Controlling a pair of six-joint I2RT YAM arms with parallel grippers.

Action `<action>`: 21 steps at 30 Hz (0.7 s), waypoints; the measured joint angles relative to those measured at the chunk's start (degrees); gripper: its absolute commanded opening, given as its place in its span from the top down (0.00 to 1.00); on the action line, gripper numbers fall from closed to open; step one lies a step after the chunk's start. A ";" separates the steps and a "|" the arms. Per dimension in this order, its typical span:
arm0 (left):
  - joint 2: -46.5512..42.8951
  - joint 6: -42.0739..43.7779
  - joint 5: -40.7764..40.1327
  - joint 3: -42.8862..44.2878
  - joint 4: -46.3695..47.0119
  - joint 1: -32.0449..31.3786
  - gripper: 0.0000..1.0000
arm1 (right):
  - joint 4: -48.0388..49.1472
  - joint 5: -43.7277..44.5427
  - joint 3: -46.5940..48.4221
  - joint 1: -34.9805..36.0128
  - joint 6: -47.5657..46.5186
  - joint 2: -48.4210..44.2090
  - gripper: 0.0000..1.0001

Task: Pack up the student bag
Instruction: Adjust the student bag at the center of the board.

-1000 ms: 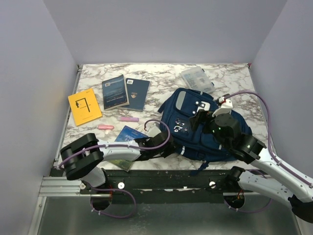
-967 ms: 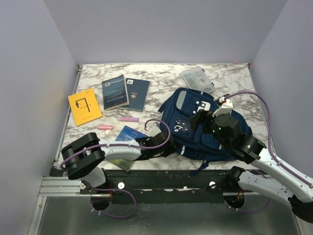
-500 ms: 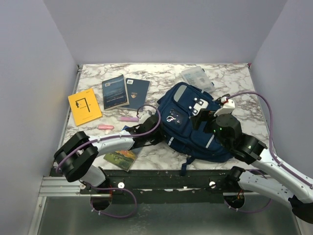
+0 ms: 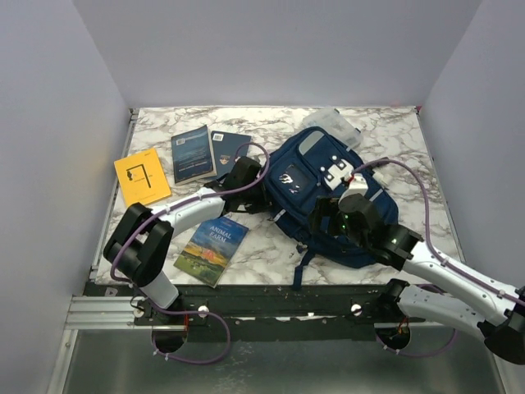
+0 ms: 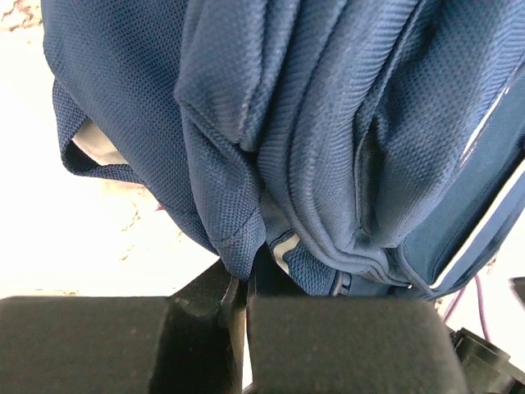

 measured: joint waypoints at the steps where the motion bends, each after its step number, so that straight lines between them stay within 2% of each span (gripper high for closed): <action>1: 0.46 0.76 0.90 0.79 -0.09 0.50 1.00 | 0.33 -1.97 -0.79 0.00 0.11 0.76 0.01; 3: 0.96 2.08 2.60 2.05 -0.20 1.77 1.00 | 0.92 -6.21 -1.86 0.00 0.35 2.73 0.04; 4: 1.03 2.60 3.43 2.45 -0.17 2.16 0.96 | 1.16 -8.35 -2.10 0.00 0.55 3.93 0.05; 6: 1.11 3.63 5.11 3.13 -0.24 3.04 0.75 | 1.51 -12.00 -2.51 0.00 1.22 6.23 0.07; 8: 1.11 4.70 6.58 3.21 -0.07 3.67 0.60 | 2.23 -15.19 -3.13 0.00 2.25 7.58 0.09; 13: 0.48 6.23 8.96 1.79 1.84 4.09 0.34 | 5.01 -21.07 -5.31 0.00 5.60 8.04 0.16; 14: -0.07 6.27 9.29 0.79 2.69 4.09 0.27 | 5.73 -21.97 -5.73 0.00 6.19 8.13 0.17; 15: -1.07 6.14 9.55 -0.96 3.89 4.09 0.14 | 6.25 -22.86 -6.10 0.04 7.15 8.35 0.18; 17: -3.82 5.60 10.23 -4.59 5.70 4.09 0.02 | 7.06 -23.96 -6.60 0.63 9.16 9.09 0.18; 21: -10.69 0.28 12.44 -13.73 11.87 3.48 0.02 | 7.32 -24.30 -6.91 4.44 13.86 9.49 0.22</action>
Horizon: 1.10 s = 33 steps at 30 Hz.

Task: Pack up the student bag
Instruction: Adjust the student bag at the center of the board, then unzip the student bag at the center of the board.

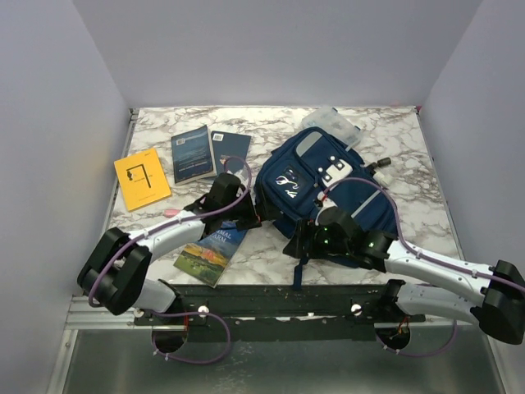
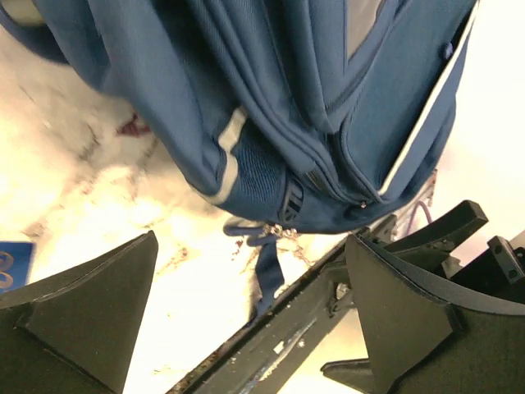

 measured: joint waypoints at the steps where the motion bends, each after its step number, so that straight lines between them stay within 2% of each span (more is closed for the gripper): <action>1: -0.72 -1.03 0.24 -1.11 0.72 -0.31 0.03 | 0.09 0.13 0.00 0.90 1.20 -0.09 0.23; 4: -2.16 -6.86 0.11 -4.85 3.30 -3.30 0.07 | 0.02 1.88 -0.22 2.86 4.72 -0.48 0.29; 10: -0.13 -17.20 -2.45 -5.86 7.21 -7.50 0.13 | -0.72 8.85 -3.50 3.52 11.65 -2.64 0.42; 15: 5.35 -22.40 -4.81 -5.86 9.88 -8.52 0.28 | -1.01 12.98 -4.98 4.33 15.04 -2.97 0.47; 20: 9.81 -24.04 -6.86 -5.84 12.98 -8.57 0.36 | -0.13 15.63 -5.49 5.25 16.26 -1.33 0.52; 24: 11.67 -23.80 -7.56 -5.79 15.78 -8.57 0.49 | 0.55 17.00 -6.19 6.32 16.22 1.55 0.53; 29: 13.97 -23.58 -7.50 -5.05 18.80 -8.44 0.73 | 1.18 19.52 -6.19 8.66 16.22 3.76 0.53; 33: 14.36 -23.41 -6.84 -4.79 20.59 -8.33 0.87 | 1.57 22.05 -6.14 10.01 16.22 5.25 0.55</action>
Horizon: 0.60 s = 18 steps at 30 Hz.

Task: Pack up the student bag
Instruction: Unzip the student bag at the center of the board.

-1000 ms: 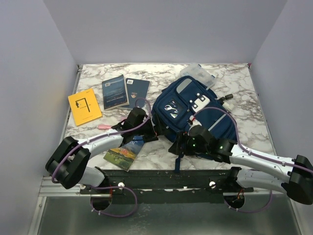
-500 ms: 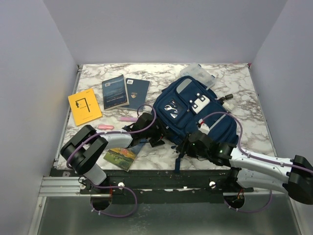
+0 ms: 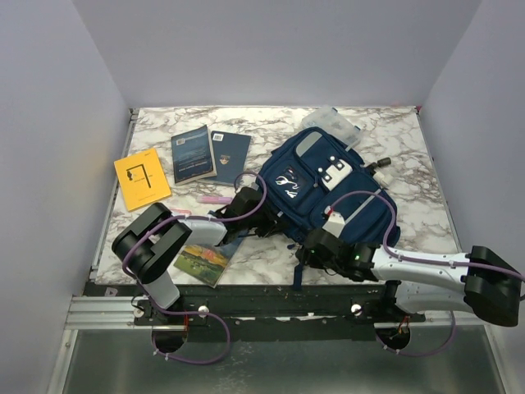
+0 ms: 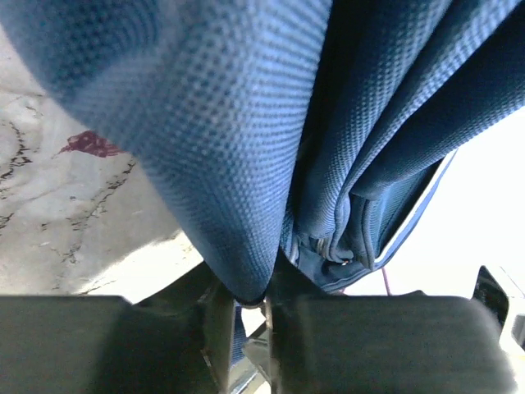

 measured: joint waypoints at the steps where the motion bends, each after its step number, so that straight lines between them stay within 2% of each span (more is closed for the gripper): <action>1: 0.00 0.02 0.15 0.02 0.26 0.04 0.89 | 0.00 0.61 0.07 0.26 0.00 0.59 0.55; 8: -0.02 -0.28 2.60 0.04 1.53 0.92 1.00 | 0.00 4.85 2.38 0.68 -1.36 3.91 0.58; 18: -0.76 -1.31 4.85 0.04 2.84 1.49 1.00 | 2.40 7.56 4.24 0.68 -5.09 6.91 0.66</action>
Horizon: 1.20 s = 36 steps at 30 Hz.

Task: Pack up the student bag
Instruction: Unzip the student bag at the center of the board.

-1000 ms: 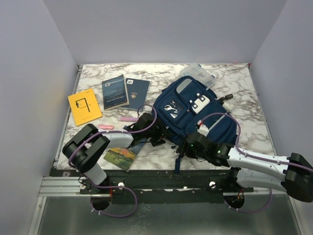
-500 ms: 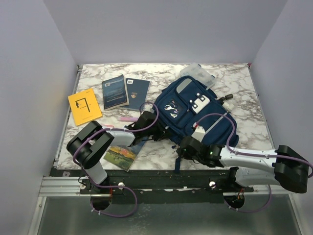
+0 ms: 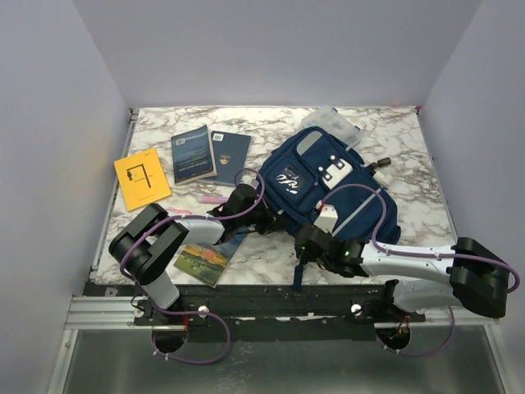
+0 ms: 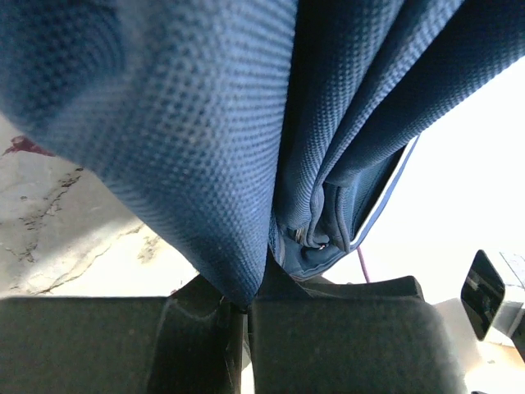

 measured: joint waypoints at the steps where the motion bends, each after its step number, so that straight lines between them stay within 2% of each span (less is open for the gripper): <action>1: -0.17 0.00 0.11 0.00 0.02 0.00 1.00 | 0.22 0.07 0.02 0.00 -0.20 0.17 0.66; 13: -0.63 0.02 0.70 0.00 0.31 0.39 1.00 | 5.84 1.77 -2.43 0.48 -7.19 0.24 0.64; 15: -0.66 0.00 0.72 0.00 0.37 0.39 1.00 | 7.54 1.97 -3.28 0.61 -8.28 0.24 0.70; 18: -0.66 0.02 0.83 0.00 0.37 0.52 1.00 | 9.90 2.38 -4.72 0.68 -9.51 0.11 0.73; 31: -1.60 0.02 1.81 0.00 0.83 0.76 1.00 | 18.08 4.55 -9.35 0.74 -12.04 -1.55 0.68; 33: -1.60 0.02 1.92 0.00 0.83 0.76 1.00 | 19.10 4.81 -9.92 0.79 -12.02 -1.60 0.69; 36: -1.60 -0.26 1.95 0.00 0.87 0.76 1.00 | 19.56 5.31 -10.12 0.96 -12.04 -1.64 0.79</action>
